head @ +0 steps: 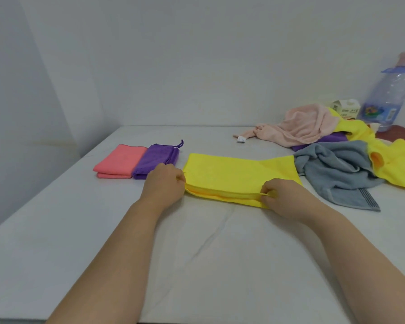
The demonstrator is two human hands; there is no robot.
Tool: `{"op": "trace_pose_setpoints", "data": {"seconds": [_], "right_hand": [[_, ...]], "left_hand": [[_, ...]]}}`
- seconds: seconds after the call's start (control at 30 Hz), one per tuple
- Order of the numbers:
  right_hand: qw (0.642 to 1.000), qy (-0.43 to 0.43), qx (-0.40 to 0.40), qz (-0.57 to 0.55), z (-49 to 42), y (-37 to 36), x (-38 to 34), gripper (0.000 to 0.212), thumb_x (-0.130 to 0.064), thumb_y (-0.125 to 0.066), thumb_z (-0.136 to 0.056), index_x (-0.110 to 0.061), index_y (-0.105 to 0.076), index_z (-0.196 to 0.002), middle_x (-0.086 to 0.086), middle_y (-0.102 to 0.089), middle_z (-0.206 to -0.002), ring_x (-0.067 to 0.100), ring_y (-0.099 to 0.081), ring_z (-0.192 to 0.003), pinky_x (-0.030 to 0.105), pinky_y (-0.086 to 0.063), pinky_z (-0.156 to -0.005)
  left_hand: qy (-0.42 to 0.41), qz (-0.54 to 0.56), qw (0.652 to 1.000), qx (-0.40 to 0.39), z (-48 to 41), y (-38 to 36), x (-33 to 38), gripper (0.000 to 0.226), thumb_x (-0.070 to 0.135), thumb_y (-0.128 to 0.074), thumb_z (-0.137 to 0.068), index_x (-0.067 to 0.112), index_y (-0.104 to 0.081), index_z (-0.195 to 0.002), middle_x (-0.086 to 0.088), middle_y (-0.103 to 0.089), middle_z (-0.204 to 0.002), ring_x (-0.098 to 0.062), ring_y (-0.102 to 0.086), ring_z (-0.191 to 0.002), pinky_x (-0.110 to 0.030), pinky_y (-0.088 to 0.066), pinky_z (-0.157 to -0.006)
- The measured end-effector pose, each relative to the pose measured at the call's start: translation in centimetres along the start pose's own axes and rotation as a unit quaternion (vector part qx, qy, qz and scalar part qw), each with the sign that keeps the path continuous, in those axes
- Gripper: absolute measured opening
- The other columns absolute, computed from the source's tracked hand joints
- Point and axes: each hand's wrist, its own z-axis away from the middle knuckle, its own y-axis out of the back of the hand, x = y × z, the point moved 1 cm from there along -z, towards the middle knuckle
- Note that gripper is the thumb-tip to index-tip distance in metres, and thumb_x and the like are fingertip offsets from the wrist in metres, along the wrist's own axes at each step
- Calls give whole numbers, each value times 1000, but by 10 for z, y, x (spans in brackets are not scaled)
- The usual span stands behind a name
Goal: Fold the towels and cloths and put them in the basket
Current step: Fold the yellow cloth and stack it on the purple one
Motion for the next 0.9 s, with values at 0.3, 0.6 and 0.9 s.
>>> {"op": "trace_pose_setpoints", "data": {"seconds": [0.3,0.6,0.9], "right_hand": [[974,-174,119,84,5,27,38,9,-22,-61,-84,-15,-55,-84,6,-56,-89,26,-55,-81,32,-42,-64],[860,-317,6,-400,12,38,39,35,-23,-31,-101,-8,-45,-129,22,-63,-69,24,-55,-41,25,-47,-42],[875,-292,-13,-386,2,26,41,43,-44,-33,-100,-10,-48,-123,14,-56,-55,20,-45,-37,22,-36,-39]], "left_hand": [[148,140,979,-18,-4,-9,0,12,21,-65,-82,19,-69,-93,1,-57,-88,-19,-56,-92,-26,-38,-74],[172,236,956,-22,-5,-11,-3,29,2,-54,-81,20,-72,-96,-8,-64,-69,-18,-59,-52,-27,-48,-62],[186,261,947,-34,-3,-11,1,42,-8,-42,-77,21,-71,-86,-4,-59,-61,-14,-59,-47,-29,-48,-60]]}}
